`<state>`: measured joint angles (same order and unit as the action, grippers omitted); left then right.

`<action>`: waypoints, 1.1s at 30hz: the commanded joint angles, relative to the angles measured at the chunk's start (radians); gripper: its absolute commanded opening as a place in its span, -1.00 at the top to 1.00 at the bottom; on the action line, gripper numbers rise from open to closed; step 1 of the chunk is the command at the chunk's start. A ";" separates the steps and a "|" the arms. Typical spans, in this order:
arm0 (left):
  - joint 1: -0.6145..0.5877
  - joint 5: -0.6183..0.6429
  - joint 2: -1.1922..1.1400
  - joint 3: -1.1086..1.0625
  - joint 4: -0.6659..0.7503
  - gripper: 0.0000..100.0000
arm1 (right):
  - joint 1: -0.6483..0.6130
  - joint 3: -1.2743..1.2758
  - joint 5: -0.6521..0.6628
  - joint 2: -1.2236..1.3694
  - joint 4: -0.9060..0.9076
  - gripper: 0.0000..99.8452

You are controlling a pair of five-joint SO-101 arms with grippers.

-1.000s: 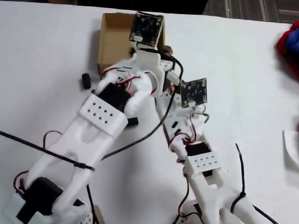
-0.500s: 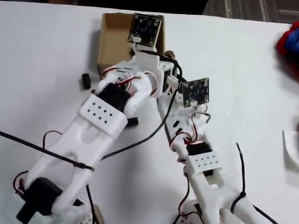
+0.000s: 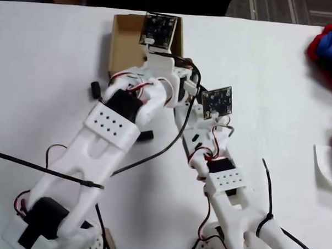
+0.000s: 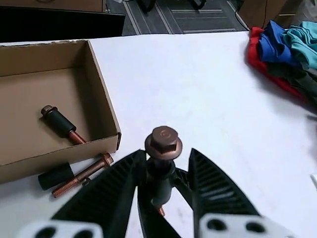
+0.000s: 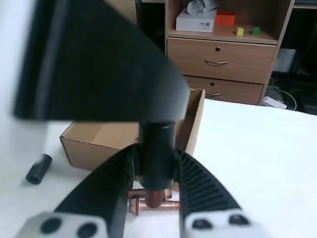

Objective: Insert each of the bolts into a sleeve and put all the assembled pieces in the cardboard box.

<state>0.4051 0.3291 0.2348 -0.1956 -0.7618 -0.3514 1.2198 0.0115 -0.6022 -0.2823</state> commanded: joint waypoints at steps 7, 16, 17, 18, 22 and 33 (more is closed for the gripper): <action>-0.015 0.003 0.046 0.061 0.002 0.68 | 0.012 -0.026 0.002 -0.033 -0.024 0.96; -0.269 0.003 0.044 0.182 -0.005 0.68 | 0.028 -0.028 -0.005 -0.031 0.025 0.96; -0.310 0.003 0.044 0.183 -0.008 0.68 | 0.036 -0.040 -0.005 -0.031 0.062 0.96; -0.350 0.003 0.044 0.183 -0.025 0.68 | 0.044 -0.066 -0.005 -0.030 0.114 0.96; -0.477 0.003 0.037 0.182 -0.158 0.68 | 0.064 -0.287 -0.008 0.028 0.444 0.96; -0.606 0.002 0.044 -0.050 -0.302 0.68 | 0.061 -1.470 -0.015 0.829 1.093 0.96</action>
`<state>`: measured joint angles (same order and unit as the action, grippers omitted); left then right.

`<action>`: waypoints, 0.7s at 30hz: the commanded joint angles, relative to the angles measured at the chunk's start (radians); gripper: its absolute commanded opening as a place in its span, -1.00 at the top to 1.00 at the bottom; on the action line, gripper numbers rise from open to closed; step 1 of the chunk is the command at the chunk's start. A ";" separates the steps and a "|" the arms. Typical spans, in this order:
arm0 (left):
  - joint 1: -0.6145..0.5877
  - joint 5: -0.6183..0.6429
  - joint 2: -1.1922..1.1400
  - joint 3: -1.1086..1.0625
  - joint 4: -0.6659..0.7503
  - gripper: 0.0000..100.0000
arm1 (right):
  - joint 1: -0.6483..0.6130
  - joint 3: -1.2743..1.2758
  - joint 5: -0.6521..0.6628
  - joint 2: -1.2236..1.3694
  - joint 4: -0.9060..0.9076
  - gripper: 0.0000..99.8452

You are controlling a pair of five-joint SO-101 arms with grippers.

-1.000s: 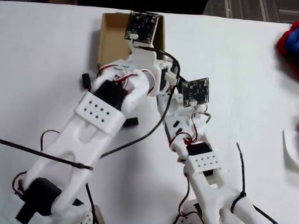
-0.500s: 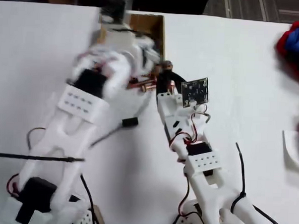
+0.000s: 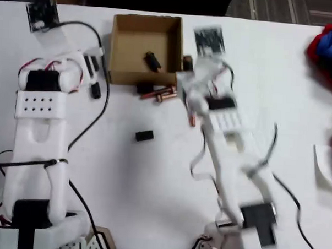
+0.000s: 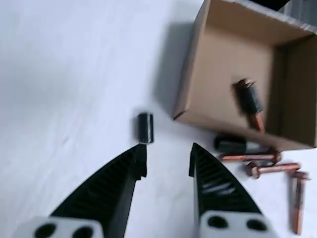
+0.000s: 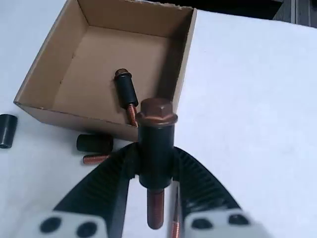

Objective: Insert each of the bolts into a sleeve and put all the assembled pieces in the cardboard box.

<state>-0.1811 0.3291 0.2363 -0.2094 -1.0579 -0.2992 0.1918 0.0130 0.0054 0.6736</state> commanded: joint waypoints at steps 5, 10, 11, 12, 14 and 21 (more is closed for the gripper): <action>-0.041 0.002 0.043 -0.113 -0.005 0.68 | 0.015 -1.119 -0.143 0.657 0.358 0.96; -0.068 -0.072 0.043 -0.156 -0.006 0.68 | -0.002 -1.674 -0.164 1.027 0.374 0.96; -0.077 -0.097 0.043 -0.163 -0.006 0.68 | -0.007 -1.746 -0.158 1.087 0.358 0.96; -0.083 -0.114 0.043 -0.171 -0.006 0.68 | -0.008 -1.795 -0.157 1.135 0.343 0.96; -0.098 -0.135 0.043 -0.177 -0.008 0.68 | -0.016 -1.820 -0.157 1.199 0.306 0.96; -0.121 -0.137 0.043 -0.176 -0.005 0.68 | -0.019 -1.669 -0.157 1.233 0.183 0.96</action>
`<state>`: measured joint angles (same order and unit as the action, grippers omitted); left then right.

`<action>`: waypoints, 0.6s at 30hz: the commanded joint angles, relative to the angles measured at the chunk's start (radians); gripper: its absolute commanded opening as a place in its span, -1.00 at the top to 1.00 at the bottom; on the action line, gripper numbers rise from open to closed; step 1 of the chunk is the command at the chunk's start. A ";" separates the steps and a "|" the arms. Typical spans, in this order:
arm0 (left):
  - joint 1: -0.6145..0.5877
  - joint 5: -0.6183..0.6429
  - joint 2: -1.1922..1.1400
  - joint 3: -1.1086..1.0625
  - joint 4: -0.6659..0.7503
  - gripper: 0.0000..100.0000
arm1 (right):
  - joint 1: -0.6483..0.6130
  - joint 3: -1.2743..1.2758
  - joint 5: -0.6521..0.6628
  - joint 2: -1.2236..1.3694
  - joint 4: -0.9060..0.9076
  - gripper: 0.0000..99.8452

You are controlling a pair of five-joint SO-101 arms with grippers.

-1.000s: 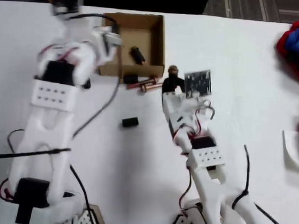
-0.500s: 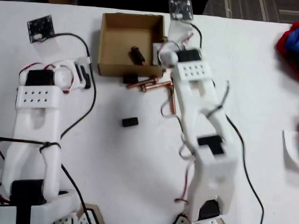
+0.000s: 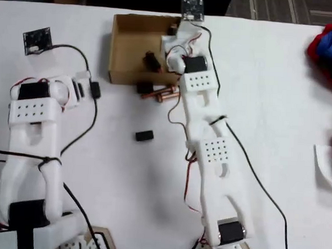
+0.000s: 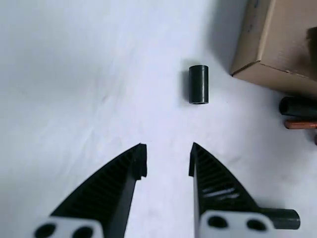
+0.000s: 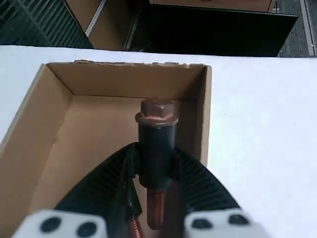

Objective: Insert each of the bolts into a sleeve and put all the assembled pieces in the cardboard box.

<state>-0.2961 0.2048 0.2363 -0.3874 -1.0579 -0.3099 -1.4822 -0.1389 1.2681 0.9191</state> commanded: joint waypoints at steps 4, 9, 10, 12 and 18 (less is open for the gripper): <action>-0.005 -0.011 0.037 0.001 -0.005 0.68 | -0.010 0.032 -0.005 -0.030 -0.081 0.96; -0.003 -0.009 0.035 0.001 -0.005 0.68 | -0.018 0.034 -0.003 -0.022 -0.064 0.96; -0.003 -0.009 0.035 0.001 -0.005 0.68 | -0.018 0.034 -0.003 -0.022 -0.045 0.96; -0.003 -0.009 0.035 0.001 -0.005 0.68 | -0.019 0.034 -0.003 -0.027 -0.016 0.96; -0.003 -0.009 0.035 -0.001 -0.006 0.68 | -0.016 0.034 0.015 -0.021 0.018 0.96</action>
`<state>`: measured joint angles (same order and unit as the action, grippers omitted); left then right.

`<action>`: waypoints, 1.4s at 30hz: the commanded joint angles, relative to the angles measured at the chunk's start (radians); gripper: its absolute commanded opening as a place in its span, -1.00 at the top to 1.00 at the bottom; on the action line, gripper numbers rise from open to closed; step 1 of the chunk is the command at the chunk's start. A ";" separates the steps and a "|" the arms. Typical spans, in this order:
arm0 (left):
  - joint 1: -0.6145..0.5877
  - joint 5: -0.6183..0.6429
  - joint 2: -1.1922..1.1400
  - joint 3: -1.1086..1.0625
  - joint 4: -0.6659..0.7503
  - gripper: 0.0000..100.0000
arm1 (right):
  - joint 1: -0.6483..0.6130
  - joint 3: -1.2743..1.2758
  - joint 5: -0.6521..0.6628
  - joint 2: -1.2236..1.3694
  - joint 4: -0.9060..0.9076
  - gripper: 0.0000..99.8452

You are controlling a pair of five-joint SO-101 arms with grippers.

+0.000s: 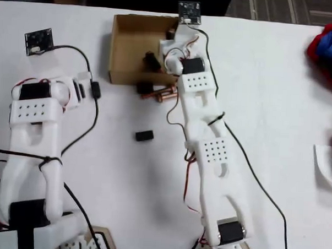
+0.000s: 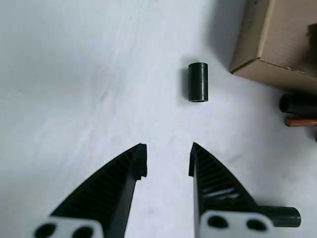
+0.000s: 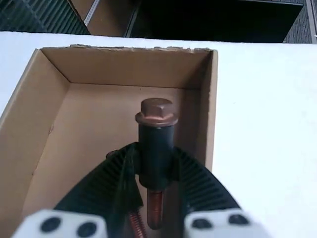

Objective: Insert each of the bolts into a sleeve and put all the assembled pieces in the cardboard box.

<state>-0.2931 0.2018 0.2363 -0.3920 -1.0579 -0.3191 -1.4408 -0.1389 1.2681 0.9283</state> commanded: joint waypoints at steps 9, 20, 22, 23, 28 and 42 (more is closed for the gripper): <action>-0.008 -0.006 0.035 0.004 -0.011 0.68 | -0.007 0.018 0.015 -0.019 0.007 0.96; -0.011 -0.006 0.037 0.004 -0.011 0.68 | -0.008 0.060 0.011 -0.019 0.002 0.96; -0.011 -0.006 0.037 0.004 -0.011 0.68 | -0.008 0.061 0.011 -0.019 0.004 0.96; -0.011 -0.006 0.037 0.004 -0.011 0.68 | -0.008 0.063 0.011 -0.019 0.004 0.96; -0.011 -0.006 0.037 0.004 -0.011 0.68 | -0.007 0.063 0.011 -0.019 0.001 0.96; -0.011 -0.006 0.040 0.004 -0.011 0.68 | -0.004 0.054 0.011 0.021 0.007 0.96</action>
<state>-0.2931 0.2018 0.2363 -0.3920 -1.0610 -0.3237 -1.3763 -0.1312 1.2927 0.9329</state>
